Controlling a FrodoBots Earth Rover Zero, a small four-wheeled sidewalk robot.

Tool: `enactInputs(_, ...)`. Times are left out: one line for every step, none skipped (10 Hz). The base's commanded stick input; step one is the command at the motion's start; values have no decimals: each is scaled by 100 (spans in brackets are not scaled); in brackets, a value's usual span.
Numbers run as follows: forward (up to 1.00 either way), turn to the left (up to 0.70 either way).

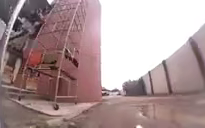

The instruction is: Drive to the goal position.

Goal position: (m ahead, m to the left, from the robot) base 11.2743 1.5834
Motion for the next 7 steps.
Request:
enactInputs(84,3)
enactInputs(84,3)
enactInputs(84,3)
enactInputs(84,3)
enactInputs(84,3)
enactInputs(84,3)
enactInputs(84,3)
